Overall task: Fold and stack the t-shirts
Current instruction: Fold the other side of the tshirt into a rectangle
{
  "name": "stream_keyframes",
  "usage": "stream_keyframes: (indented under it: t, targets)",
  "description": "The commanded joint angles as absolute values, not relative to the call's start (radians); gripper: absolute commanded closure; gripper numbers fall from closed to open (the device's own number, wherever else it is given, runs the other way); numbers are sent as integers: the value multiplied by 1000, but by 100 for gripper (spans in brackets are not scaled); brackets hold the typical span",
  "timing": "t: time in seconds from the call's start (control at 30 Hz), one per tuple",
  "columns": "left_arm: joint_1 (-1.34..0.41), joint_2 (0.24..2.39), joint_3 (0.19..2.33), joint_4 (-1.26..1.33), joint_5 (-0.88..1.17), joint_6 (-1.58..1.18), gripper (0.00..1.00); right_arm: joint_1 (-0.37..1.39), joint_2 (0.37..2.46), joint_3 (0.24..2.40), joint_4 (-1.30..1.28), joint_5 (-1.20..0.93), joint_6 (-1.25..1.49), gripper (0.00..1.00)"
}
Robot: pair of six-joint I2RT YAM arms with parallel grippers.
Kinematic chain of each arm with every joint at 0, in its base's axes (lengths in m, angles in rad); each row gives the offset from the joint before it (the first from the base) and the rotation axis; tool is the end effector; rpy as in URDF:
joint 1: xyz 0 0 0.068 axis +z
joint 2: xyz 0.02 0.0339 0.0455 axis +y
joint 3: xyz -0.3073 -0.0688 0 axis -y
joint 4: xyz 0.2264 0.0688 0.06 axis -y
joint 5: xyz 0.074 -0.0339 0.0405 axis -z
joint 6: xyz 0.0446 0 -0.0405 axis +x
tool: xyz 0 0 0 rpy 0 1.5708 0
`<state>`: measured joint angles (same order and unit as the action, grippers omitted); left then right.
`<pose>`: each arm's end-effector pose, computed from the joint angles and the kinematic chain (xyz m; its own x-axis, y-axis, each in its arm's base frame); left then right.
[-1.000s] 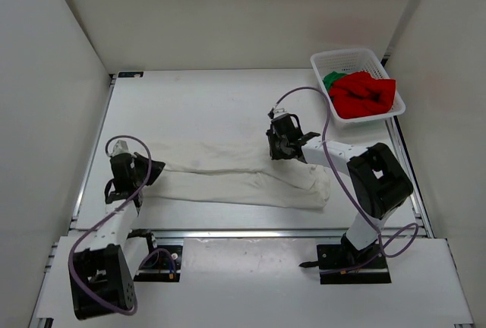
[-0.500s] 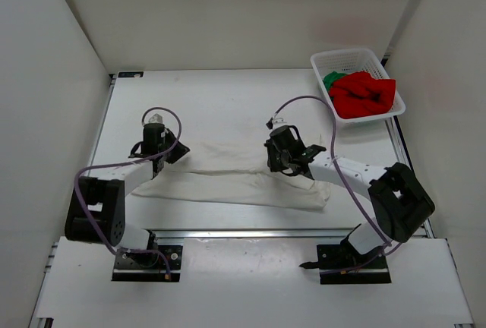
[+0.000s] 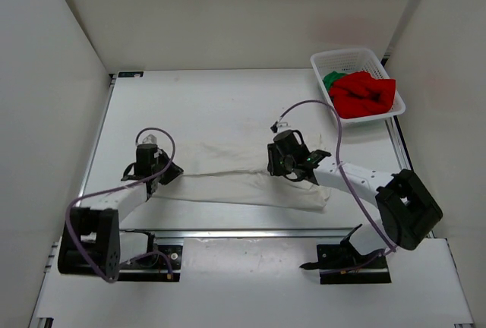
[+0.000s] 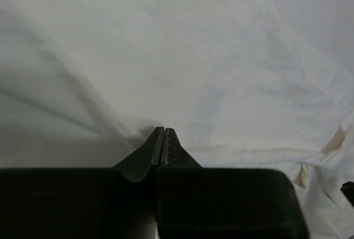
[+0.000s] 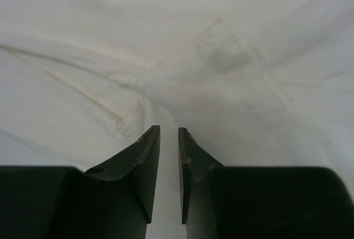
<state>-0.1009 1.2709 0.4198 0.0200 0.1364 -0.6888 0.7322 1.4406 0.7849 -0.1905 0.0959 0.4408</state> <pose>0.2016 -0.0265 0.1891 -0.6888 -0.5632 -0.4565 -0.3197 0.8011 -0.5060 0.2071 0.1804 0.2391 -0.7674 -0.1188 -0.6301 -0.3215 0.9215 0.2180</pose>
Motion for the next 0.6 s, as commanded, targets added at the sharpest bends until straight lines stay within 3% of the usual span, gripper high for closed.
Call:
stream_keyframes:
  t: [0.0,0.17,0.37,0.57]
  targets:
    - [-43,1090,377,-67,126,-651,99,642,1453,869,-120,77,378,80]
    - [-29,934,362,-72,91,-684,93,525,1581,968,-115,17,345,74]
    - [-49,1177,491,17,54,-718,95,540,1730,1103,-167,46,299,73]
    - [90,1356,514,41,150,-744,100,569,1755,1092,-152,37,311,72]
